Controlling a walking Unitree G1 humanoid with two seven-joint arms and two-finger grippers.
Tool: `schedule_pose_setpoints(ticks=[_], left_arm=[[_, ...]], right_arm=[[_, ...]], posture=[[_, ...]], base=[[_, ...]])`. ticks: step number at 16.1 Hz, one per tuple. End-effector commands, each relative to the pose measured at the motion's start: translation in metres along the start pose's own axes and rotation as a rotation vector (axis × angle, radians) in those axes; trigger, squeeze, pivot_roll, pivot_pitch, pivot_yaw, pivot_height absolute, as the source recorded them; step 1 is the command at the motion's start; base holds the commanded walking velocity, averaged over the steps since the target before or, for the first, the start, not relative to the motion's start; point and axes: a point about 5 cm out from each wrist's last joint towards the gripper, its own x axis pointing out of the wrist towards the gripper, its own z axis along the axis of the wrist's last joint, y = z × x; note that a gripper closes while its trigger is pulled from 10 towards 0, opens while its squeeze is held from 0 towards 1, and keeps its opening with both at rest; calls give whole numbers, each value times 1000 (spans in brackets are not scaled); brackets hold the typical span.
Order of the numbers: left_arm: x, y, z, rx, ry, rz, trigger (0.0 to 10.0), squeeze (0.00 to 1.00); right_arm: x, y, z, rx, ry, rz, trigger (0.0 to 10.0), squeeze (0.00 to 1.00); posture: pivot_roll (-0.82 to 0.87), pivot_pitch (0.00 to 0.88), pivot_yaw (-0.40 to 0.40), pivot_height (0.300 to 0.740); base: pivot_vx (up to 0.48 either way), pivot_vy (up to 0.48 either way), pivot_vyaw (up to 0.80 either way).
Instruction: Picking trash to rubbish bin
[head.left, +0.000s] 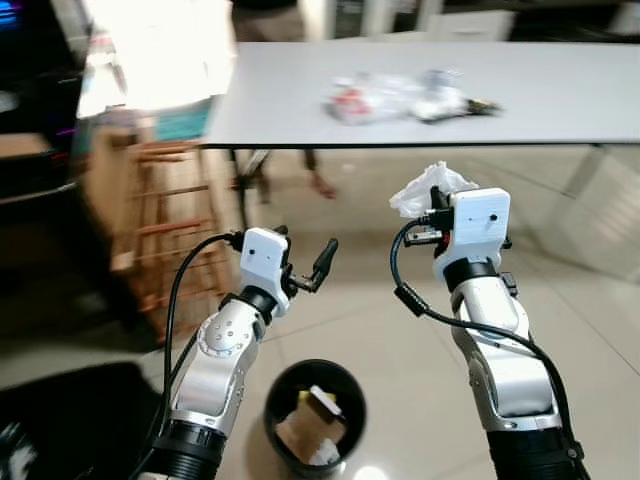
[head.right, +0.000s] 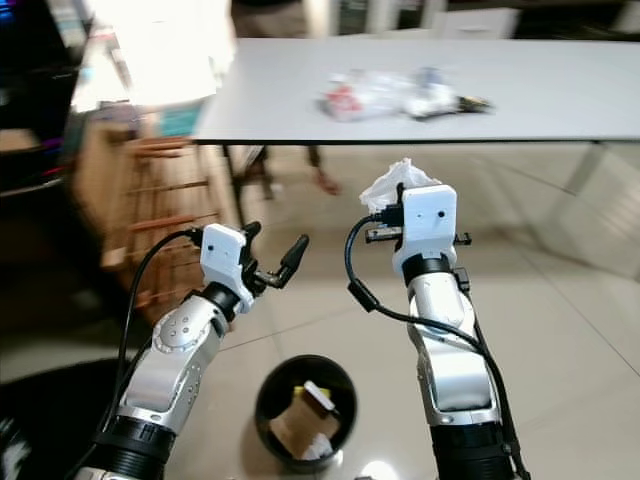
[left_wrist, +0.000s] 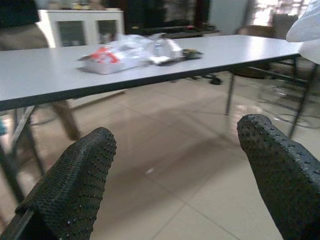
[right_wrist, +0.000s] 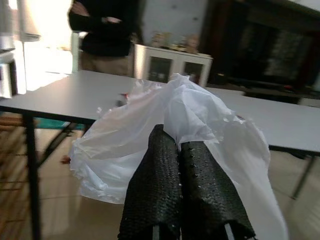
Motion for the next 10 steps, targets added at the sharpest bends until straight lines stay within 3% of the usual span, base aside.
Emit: schedule_pose_setpoints(ticks=[1,3,7,10], left_arm=[[1,-1,2,11,2,-6,10000,0],[1,-1,2,14,1,-7,10000,0],[2,-1,3,26,2,-7,10000,0],[1,0,1,27,8,-2,10000,0]], right_arm=[[0,1,-1,1,10,9,10000,0],[0,1,-1,1,8,9,10000,0],[0,1,0,-3,2,14,10000,0],[-1,1,0,-6,0,17,10000,0]], posture=[[-5,33,1,740],[-5,33,1,740],[-9,32,2,740],[-12,28,1,740]], base=[[0,0,-781],[0,0,-738],[0,0,0],[0,-315,0]])
